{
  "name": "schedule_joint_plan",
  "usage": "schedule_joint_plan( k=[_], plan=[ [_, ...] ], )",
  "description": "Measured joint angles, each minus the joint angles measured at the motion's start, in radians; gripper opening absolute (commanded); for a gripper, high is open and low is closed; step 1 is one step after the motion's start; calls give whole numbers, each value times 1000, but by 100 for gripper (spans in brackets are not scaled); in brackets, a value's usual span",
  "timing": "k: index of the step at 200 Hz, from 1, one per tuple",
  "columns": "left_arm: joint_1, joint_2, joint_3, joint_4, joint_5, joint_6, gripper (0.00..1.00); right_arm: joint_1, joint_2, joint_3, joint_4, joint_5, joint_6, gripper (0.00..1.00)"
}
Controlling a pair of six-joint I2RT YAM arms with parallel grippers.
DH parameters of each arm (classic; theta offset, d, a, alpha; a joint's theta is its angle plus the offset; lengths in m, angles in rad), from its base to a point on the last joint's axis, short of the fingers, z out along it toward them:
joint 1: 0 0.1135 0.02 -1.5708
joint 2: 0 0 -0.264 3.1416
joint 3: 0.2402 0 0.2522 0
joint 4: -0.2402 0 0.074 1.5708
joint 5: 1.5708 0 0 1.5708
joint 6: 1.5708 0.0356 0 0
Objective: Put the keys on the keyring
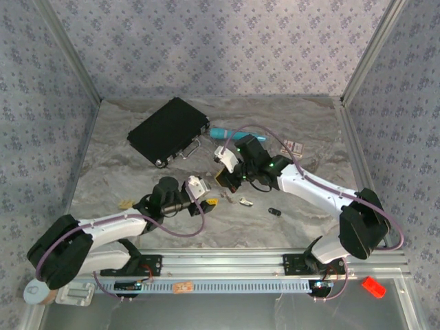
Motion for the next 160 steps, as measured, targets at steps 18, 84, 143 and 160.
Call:
schedule_joint_plan(
  k=[18, 84, 143, 160],
  plan=[
    [1, 0, 0, 24, 8, -3, 66, 6, 0, 0, 0, -5, -4, 0],
    [1, 5, 0, 45, 91, -19, 60, 14, 0, 0, 12, 1, -6, 0],
    [1, 4, 0, 45, 132, -19, 55, 14, 0, 0, 25, 14, -6, 0],
    [1, -3, 0, 44, 134, -19, 54, 14, 0, 0, 26, 19, -6, 0]
  ],
)
